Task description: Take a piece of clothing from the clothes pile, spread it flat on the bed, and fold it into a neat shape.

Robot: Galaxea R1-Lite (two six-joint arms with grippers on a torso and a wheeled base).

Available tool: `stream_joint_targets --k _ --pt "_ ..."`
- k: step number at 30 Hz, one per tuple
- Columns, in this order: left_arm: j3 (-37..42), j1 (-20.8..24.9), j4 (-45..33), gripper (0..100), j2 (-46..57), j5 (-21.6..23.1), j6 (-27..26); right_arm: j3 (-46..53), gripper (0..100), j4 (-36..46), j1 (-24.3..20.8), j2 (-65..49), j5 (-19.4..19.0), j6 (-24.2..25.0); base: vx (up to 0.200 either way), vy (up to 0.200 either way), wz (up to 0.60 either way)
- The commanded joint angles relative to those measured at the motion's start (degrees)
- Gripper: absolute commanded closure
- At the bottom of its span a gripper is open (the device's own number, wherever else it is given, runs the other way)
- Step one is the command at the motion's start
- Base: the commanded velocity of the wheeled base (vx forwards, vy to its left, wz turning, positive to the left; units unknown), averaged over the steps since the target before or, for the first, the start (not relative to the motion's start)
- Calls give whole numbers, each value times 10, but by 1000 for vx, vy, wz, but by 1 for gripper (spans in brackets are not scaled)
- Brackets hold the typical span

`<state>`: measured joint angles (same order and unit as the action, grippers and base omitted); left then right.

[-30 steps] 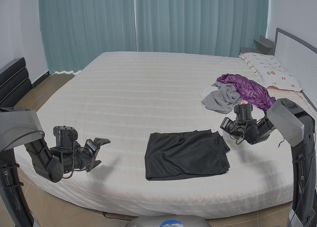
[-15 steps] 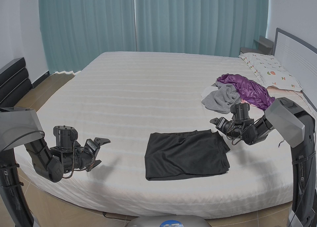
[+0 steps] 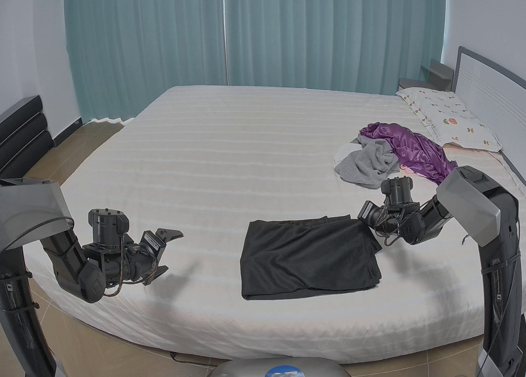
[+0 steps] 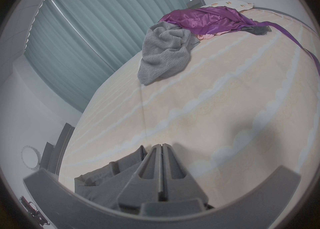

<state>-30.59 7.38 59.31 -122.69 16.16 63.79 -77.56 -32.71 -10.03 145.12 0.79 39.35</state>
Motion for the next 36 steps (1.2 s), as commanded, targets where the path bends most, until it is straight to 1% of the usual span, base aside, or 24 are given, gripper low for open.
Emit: stream_joint_targets --k 1,7,14,15,18,20,23,25,28,30,31,33,34,35,36 --pt "0 0 0 0 -1 0 0 -4 100 -2 10 -4 4 2 0 0 0" --pt "0 0 0 0 -1 0 0 -4 100 -8 26 -2 6 3 0 0 0" --pt "0 0 0 0 -1 0 0 -7 100 -8 25 0 6 5 0 0 0" --pt "0 0 0 0 -1 0 0 -5 0 -8 25 -2 5 6 0 0 0" --pt "0 0 0 0 -1 0 0 7 0 -16 26 -17 4 9 0 0 0" --pt "0 0 0 0 -1 0 0 37 0 -27 28 -47 -10 19 0 0 0" --pt "0 0 0 0 -1 0 0 116 0 -55 34 -104 -88 23 0 0 0" --pt "0 0 0 0 -1 0 0 169 0 -71 40 -130 -117 18 0 0 0" --pt "0 0 0 0 -1 0 0 252 0 -94 42 -164 -142 -3 0 0 0" --pt "0 -1 0 0 -1 0 0 323 0 -118 47 -192 -178 -26 0 0 0" --pt "-1 0 0 0 -1 1 0 362 0 -135 48 -206 -202 -35 0 0 0" --pt "-1 -1 0 0 -1 1 0 412 0 -162 48 -222 -234 -44 0 0 0" --pt "0 -1 0 0 -1 1 0 435 0 -177 49 -226 -245 -46 0 0 0" --pt "-1 -1 0 0 -1 1 0 439 0 -180 50 -227 -247 -46 0 0 0" --pt "0 0 -1 0 -1 0 0 469 0 -203 50 -231 -256 -49 0 0 0"
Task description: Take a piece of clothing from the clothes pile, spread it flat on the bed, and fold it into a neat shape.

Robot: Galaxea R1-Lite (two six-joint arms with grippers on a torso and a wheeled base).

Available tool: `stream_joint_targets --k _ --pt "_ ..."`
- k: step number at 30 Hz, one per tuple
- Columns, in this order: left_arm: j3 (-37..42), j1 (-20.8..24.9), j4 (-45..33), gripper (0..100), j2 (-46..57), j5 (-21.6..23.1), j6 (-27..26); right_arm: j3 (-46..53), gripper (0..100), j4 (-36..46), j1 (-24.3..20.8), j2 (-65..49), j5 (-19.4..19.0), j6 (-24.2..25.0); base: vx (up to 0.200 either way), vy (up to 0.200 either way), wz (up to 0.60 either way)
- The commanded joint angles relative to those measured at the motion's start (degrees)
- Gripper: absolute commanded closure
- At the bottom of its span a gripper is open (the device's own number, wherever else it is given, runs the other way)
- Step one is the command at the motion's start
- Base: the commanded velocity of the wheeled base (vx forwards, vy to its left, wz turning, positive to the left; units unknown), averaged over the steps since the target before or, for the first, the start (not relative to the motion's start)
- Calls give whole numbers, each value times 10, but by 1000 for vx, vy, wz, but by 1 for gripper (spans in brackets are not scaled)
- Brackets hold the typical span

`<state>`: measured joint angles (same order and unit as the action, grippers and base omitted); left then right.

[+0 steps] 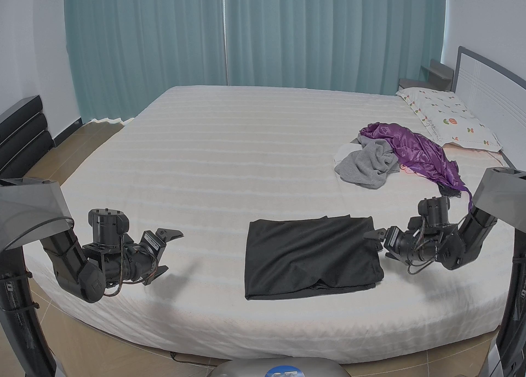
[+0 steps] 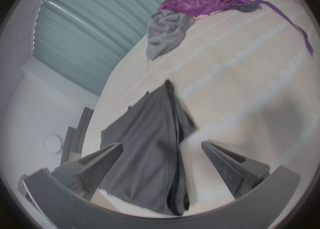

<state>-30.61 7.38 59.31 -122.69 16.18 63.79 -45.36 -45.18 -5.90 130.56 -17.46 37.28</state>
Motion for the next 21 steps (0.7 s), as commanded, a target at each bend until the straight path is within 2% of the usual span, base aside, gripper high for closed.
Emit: stream_joint_targets --k 1,11,12,16,21 --pt "0 0 0 0 -1 1 0 156 0 -83 9 -86 -73 -30 0 0 0" --pt "0 -1 0 0 -1 1 0 178 0 -92 5 -65 -74 -48 0 0 0" --pt "-1 -1 0 0 -1 0 1 177 100 -91 5 -60 -73 -51 0 0 0" --pt "-1 -1 0 0 -1 1 0 182 100 -86 6 -50 -67 -76 0 0 0" --pt "-1 -1 -1 0 -1 1 1 197 100 -84 9 -58 -67 -83 0 0 0"
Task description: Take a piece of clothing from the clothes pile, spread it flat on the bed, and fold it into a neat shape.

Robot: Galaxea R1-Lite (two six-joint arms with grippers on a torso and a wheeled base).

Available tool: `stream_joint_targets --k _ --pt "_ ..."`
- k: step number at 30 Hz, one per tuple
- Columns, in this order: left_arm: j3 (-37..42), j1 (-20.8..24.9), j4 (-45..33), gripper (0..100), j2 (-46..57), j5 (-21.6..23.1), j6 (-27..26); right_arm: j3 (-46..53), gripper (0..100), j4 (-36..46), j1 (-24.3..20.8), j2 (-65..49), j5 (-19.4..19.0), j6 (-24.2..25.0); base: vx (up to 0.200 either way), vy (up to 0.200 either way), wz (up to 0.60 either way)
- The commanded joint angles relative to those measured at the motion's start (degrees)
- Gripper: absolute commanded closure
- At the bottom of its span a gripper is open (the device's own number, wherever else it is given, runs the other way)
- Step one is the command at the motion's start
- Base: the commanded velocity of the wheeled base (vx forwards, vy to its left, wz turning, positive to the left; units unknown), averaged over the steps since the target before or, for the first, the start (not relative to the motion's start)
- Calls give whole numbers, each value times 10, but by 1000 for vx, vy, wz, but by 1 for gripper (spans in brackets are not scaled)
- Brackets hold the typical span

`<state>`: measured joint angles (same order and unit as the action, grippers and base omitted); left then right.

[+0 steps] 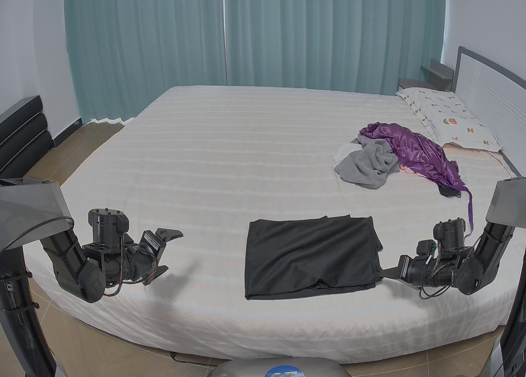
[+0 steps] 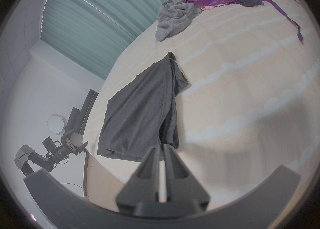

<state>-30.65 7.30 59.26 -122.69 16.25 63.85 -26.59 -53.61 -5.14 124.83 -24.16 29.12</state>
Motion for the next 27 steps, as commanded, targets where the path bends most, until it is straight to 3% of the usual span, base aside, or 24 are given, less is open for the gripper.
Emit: stream_joint_targets --k 1,12,17,18,27 --pt "0 0 0 0 -1 0 0 10 100 0 1 -3 0 -2 0 0 0" --pt "0 0 1 0 -1 0 0 42 100 0 11 -41 -1 -9 0 0 0" --pt "0 0 1 0 -1 0 0 58 100 -6 11 -35 -3 -38 0 0 0" --pt "0 0 1 0 -1 0 0 58 0 -6 8 -34 -4 -39 0 0 0" --pt "0 0 1 0 -1 0 0 6 0 -7 -28 7 -1 -10 0 0 0"
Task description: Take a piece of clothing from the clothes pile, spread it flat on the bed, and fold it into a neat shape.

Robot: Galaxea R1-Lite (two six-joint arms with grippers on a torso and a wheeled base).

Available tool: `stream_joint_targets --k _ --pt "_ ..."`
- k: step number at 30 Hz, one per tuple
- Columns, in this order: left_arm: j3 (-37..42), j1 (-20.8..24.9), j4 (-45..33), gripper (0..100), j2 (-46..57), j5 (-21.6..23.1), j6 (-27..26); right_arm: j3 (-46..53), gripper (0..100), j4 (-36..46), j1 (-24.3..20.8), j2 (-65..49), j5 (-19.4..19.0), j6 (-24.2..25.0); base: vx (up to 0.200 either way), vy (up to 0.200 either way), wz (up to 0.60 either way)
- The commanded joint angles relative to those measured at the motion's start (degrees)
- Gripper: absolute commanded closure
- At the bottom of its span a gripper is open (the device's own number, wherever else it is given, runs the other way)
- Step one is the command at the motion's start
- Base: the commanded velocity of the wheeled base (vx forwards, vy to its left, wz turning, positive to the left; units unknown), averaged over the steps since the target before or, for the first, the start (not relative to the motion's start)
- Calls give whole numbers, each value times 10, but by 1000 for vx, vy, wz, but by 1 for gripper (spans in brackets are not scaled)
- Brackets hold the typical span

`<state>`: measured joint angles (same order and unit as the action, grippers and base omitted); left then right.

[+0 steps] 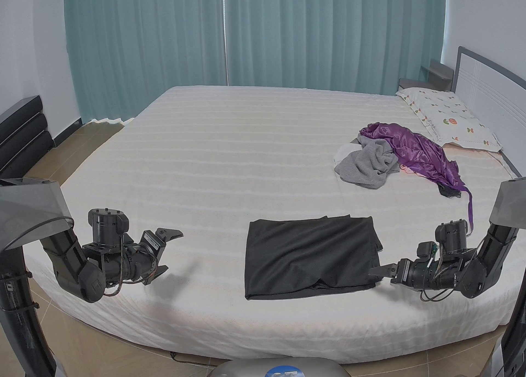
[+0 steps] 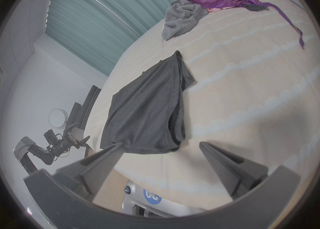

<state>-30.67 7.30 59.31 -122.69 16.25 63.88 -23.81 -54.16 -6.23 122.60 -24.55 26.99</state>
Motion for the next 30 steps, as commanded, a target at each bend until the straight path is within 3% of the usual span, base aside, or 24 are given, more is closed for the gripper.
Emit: stream_joint_targets --k 1,5,6,30 --pt "0 0 0 0 -1 -1 0 -28 0 -2 -17 33 5 17 0 0 0" --pt "0 0 0 0 -1 0 0 -46 0 5 -19 52 19 18 0 0 0" --pt "0 0 -1 0 -1 0 0 -47 100 5 -18 53 24 18 0 0 0" --pt "0 0 0 0 -1 0 0 10 100 3 7 6 28 11 0 0 0"
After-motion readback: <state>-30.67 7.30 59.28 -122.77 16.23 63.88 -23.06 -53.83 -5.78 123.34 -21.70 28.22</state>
